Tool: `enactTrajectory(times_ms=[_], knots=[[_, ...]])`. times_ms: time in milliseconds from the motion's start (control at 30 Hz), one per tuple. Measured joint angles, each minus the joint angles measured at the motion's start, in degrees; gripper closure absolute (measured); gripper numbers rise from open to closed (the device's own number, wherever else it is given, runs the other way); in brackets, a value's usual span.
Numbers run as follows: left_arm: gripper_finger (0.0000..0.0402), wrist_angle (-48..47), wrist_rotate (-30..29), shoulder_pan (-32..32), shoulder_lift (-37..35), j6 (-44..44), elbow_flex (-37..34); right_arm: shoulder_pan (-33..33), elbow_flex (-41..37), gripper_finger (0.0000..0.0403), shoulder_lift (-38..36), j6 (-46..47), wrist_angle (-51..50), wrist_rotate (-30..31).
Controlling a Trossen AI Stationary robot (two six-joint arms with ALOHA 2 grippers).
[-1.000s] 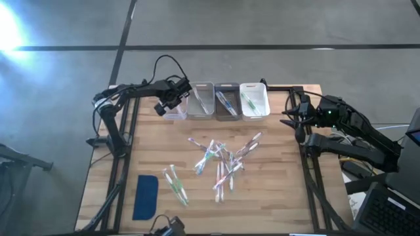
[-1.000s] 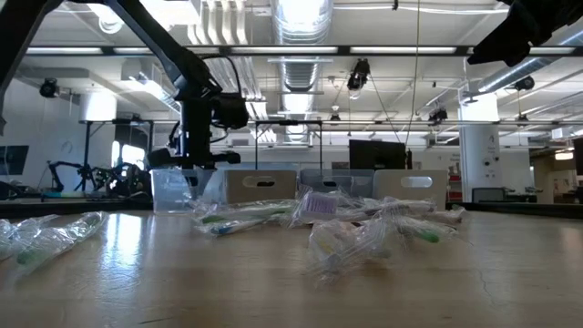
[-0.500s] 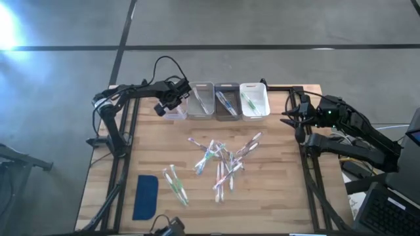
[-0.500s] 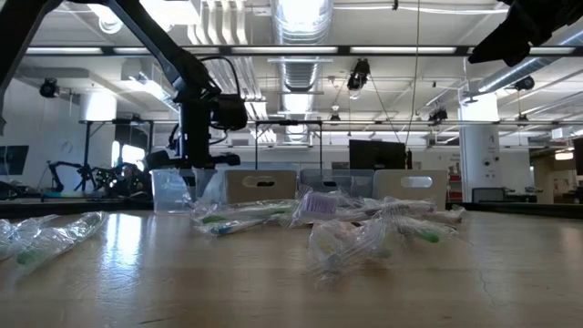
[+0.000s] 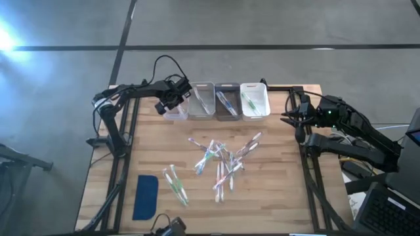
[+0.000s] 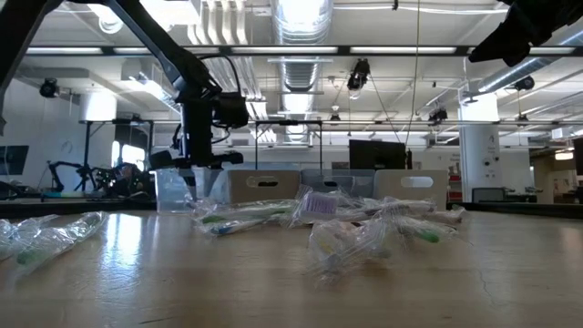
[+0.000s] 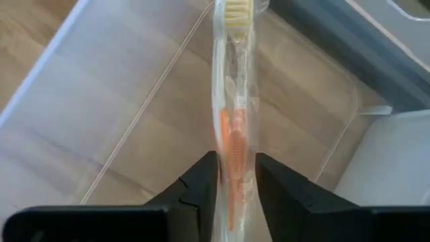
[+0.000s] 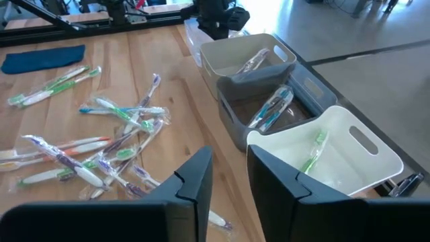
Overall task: Pick & Place Toothbrushes
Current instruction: Put the orange toothbrush into the white transparent bin, then put the green toothbrush into the white bin
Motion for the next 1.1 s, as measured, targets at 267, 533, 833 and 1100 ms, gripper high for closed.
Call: enactTrajectory(times_ms=[267,533,833,1100], knots=[[0.0276,-0.1,0.5,-0.1,-2.7,6.1,3.0,0.0,0.0,0.0341,0.0,0.0,0.0,0.0],[0.0276,0.0,-0.6,-1.7,-10.6,18.9,8.1,0.0,0.0,0.0355,0.0,0.0,0.0,0.0],[0.0278,17.2,0.7,-8.1,-20.2,37.5,9.6,0.0,0.0,0.0353,0.0,0.0,0.0,0.0],[0.0301,27.5,12.0,-16.3,-28.3,59.5,9.6,0.0,0.0,0.0329,0.0,0.0,0.0,0.0]])
